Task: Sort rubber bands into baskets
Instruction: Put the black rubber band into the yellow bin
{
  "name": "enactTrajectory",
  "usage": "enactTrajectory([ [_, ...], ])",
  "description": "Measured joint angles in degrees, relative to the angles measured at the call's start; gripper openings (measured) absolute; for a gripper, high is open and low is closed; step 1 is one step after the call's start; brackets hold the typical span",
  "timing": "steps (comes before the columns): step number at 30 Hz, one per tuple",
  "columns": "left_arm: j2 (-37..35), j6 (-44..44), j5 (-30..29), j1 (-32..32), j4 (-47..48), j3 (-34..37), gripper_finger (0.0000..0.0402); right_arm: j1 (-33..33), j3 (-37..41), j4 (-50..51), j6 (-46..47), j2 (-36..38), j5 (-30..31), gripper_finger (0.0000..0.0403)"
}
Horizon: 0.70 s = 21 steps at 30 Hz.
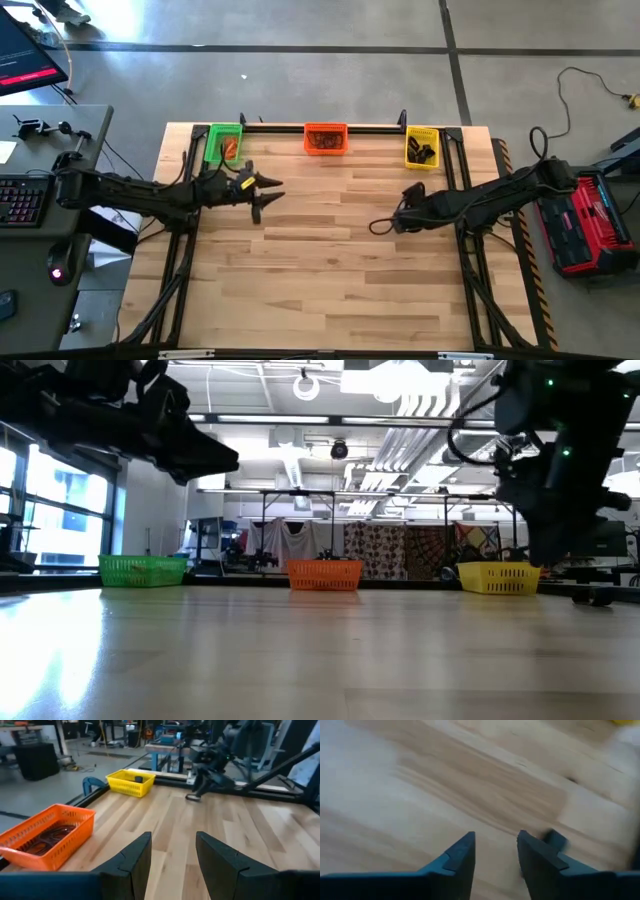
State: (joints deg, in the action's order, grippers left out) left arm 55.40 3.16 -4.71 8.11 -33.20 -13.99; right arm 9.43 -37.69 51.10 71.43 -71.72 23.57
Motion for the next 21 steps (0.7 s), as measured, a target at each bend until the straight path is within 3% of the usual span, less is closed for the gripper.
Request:
enactTrajectory([
  [7, 0.00, -0.72, 0.04, -0.74, 0.05, 0.14, 0.0146, 0.00, 0.00, 9.40, 11.76, 0.02, -2.84, 0.0138],
  [15, 0.00, -0.82, 0.04, -0.74, 0.34, 0.14, 0.0146, -0.04, 0.38, 9.35, 15.23, -1.77, -4.00, 0.0138],
  [21, 0.00, -0.74, 0.04, -0.80, 0.56, 0.14, 0.0146, -0.04, 5.41, 5.47, 16.81, -4.14, -4.65, 0.0138],
])
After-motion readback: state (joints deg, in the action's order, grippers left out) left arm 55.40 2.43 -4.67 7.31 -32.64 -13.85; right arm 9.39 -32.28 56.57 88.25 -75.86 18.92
